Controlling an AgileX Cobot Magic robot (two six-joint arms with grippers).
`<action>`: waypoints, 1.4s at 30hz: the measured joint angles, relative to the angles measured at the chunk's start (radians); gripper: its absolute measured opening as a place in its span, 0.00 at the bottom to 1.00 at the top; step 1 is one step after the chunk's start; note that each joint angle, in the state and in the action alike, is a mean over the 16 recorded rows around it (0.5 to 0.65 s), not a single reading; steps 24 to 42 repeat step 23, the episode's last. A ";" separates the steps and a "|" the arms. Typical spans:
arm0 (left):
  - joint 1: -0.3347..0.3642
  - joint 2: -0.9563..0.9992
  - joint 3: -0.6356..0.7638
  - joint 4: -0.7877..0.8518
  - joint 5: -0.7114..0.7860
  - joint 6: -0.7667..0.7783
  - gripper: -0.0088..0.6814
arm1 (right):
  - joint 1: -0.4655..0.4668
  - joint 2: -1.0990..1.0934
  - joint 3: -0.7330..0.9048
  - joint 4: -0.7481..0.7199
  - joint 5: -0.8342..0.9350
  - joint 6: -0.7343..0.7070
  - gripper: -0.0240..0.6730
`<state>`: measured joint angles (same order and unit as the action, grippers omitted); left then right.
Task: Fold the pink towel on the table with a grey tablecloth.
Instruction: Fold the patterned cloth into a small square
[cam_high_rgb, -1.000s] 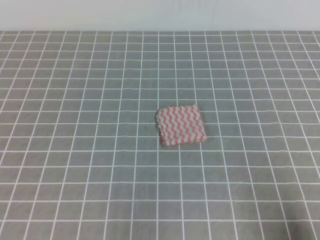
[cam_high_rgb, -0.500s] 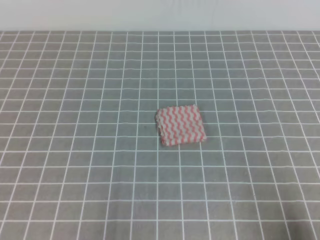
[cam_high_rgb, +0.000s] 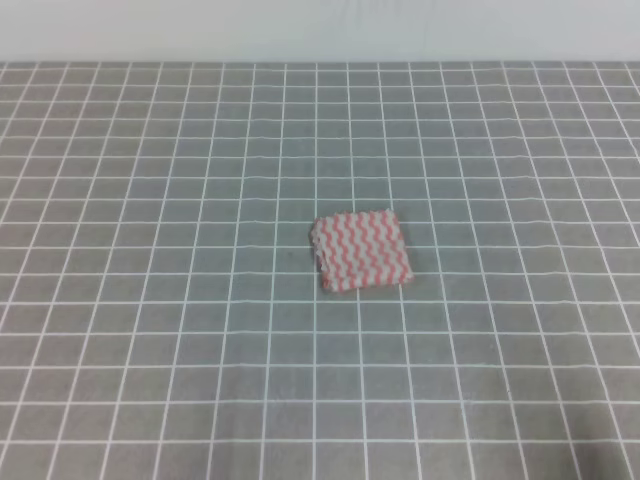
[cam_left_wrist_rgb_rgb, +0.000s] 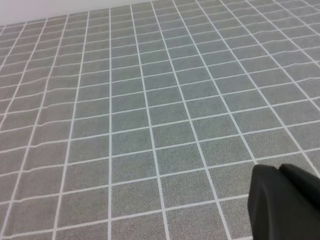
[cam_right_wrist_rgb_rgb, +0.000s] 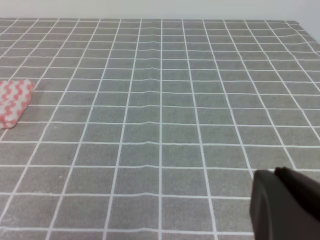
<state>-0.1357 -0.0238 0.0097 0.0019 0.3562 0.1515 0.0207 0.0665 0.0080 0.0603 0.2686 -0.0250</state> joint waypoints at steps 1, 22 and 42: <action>0.001 0.000 0.000 0.000 0.000 0.000 0.01 | 0.000 0.001 0.002 0.000 -0.001 0.000 0.01; 0.074 -0.008 0.011 0.003 -0.009 0.003 0.01 | 0.000 0.007 0.010 -0.001 -0.005 0.000 0.01; 0.075 -0.007 0.010 0.003 -0.009 0.003 0.01 | 0.000 0.008 0.012 -0.001 -0.006 -0.001 0.01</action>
